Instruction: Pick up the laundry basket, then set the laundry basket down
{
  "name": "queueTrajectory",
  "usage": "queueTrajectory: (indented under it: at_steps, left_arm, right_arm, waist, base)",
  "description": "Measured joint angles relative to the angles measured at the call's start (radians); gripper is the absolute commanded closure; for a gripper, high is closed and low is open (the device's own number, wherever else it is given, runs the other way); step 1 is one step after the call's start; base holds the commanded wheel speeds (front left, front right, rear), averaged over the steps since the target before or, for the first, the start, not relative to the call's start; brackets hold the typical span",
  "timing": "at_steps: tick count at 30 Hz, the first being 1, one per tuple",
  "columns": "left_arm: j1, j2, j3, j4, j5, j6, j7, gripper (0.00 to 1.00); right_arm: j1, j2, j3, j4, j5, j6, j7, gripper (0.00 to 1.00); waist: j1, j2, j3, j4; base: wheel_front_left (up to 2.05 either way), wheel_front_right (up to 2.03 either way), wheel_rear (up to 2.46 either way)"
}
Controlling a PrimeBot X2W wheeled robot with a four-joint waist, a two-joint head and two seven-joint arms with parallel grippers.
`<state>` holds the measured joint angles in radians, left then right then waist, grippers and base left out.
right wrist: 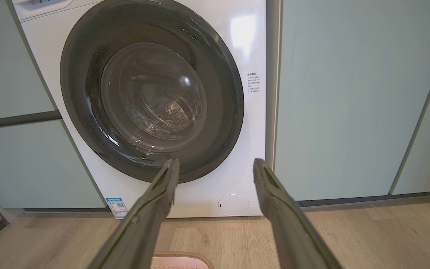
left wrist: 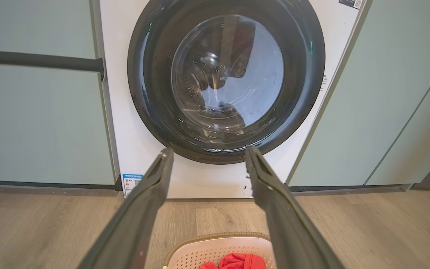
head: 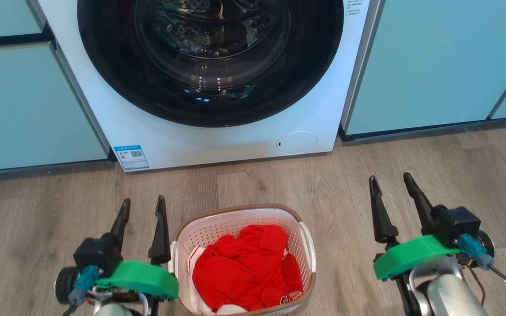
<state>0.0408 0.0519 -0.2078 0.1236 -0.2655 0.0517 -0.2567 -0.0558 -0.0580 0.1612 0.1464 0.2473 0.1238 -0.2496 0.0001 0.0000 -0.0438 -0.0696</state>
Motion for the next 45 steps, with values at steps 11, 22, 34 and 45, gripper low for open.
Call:
queueTrajectory:
  at_steps: [11, 22, 34, 45]
  left_arm:
    - [0.061, 0.0, -0.008, 0.092, -0.065, -0.009, 0.01, 1.0]
    - [0.055, 0.001, 0.002, 0.094, -0.185, -0.022, 0.037, 1.0]
    - [0.037, 0.002, 0.029, 0.106, -0.325, -0.04, 0.071, 1.0]
    - [0.022, 0.003, 0.057, 0.11, -0.443, -0.053, 0.099, 1.0]
  right_arm:
    - [0.063, 0.0, 0.003, 0.08, 0.039, 0.0, 0.009, 1.0]
    - [0.06, -0.001, -0.008, 0.081, 0.166, 0.0, 0.034, 1.0]
    - [0.059, -0.003, -0.033, 0.086, 0.313, 0.0, 0.059, 1.0]
    - [0.056, -0.006, -0.054, 0.09, 0.436, 0.0, 0.09, 1.0]
  waist:
    - [0.0, 0.0, 0.0, 0.003]
    - [0.0, 0.0, 0.005, 0.009]
    - [0.0, 0.0, 0.01, 0.016]
    - [0.0, 0.0, 0.014, 0.022]
  base:
    - [0.0, 0.0, 0.0]
    - [0.0, 0.0, 0.0]
    - [0.0, 0.0, 0.0]
    - [0.0, 0.0, 0.0]
